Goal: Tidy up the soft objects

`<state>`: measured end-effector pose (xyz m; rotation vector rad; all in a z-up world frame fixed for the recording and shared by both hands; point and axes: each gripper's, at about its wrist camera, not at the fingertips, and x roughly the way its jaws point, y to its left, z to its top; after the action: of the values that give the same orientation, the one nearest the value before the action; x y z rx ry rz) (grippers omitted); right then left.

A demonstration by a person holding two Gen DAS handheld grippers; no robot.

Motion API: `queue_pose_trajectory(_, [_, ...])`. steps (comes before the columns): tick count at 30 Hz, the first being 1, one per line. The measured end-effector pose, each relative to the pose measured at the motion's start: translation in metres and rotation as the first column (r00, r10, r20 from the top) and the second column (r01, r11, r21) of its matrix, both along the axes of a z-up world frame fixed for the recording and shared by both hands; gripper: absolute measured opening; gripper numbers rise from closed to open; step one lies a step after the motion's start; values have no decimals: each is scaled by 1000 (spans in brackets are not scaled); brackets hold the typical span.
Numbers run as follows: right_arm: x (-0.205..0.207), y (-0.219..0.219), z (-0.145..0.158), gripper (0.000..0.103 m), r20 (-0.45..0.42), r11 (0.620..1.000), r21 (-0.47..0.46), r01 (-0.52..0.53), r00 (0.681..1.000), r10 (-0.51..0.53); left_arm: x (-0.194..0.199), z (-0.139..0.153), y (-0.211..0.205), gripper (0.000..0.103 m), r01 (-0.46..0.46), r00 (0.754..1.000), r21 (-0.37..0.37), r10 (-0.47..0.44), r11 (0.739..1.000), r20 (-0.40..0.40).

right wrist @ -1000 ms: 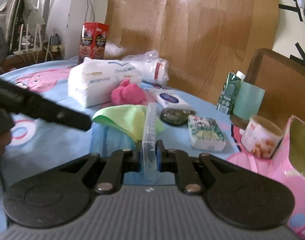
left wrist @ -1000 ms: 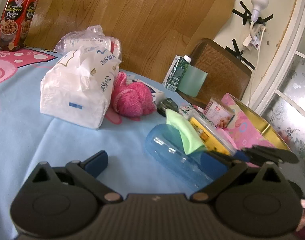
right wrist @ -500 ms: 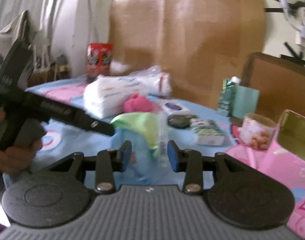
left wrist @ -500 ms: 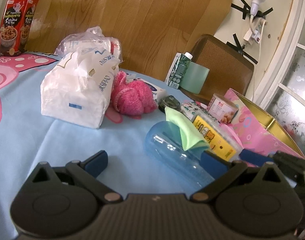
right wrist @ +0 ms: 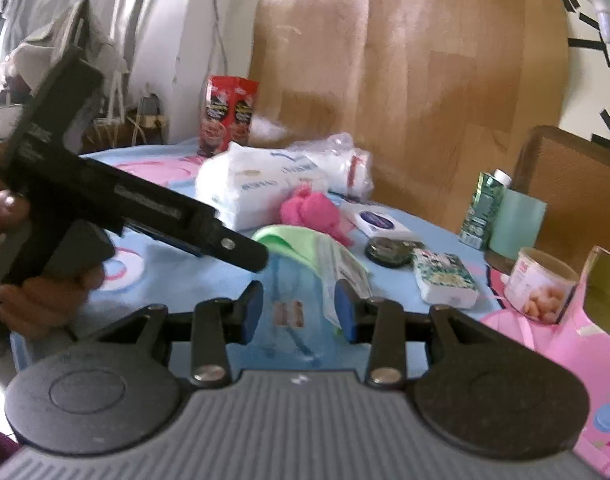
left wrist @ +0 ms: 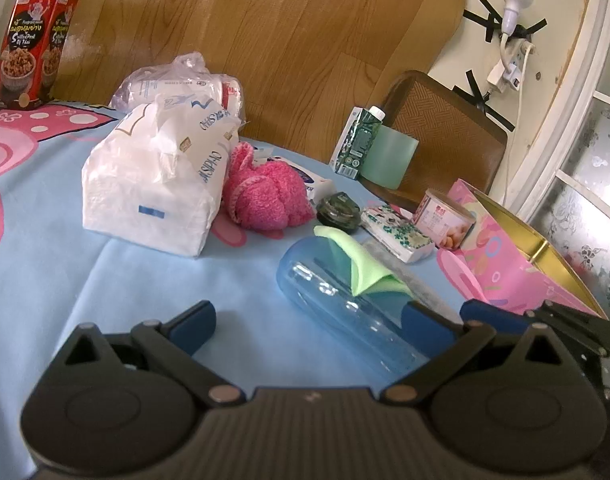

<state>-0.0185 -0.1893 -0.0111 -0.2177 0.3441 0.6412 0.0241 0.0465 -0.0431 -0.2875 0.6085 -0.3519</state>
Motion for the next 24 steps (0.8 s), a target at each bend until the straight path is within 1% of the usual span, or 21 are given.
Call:
queue_pose_trajectory(3, [7,-7,1,48,-47,999,35,20,999,-18,0,0,0,103,0,1000,3,0,1000,0])
queue_pose_trajectory(7, [7,-9,2,50,-86,999,37,11,996,-8,0,0,0,103,0,1000,2,0,1000,0])
queue_pose_trajectory(9, [0,-9,0,50,-87,1000,28,-6,996,8,0,0,0,103,1,1000,0,-1,1000,0])
queue_pose_trajectory(10, [-3,-9,-2,53,-94,1000,25,-14,995,17,0,0,0,103,1,1000,0,-1,1000,1])
queue_pose_trajectory(12, [-6,-9,-6,56,-97,1000,15,-13,995,15,1,0,0,103,1,1000,-2,-1,1000,0])
queue_pose_trajectory(14, [-3,-6,-8,57,-88,1000,3,-2,996,2,1,0,0,103,1,1000,0,-1,1000,0])
queue_pose_trajectory(16, [4,-2,-7,58,-99,1000,4,7,995,-7,1,0,0,103,0,1000,3,0,1000,0])
queue_pose_trajectory(19, [9,-1,-7,59,-142,1000,8,9,990,-8,-1,0,-1,103,-5,1000,13,5,1000,3])
queue_pose_trajectory(23, [8,-7,-14,60,-187,1000,21,21,982,-17,0,0,-3,103,-6,1000,23,6,1000,3])
queue_pose_trajectory(24, [11,-7,-13,62,-197,999,30,20,980,-14,1,0,-3,103,-6,1000,27,6,1000,2])
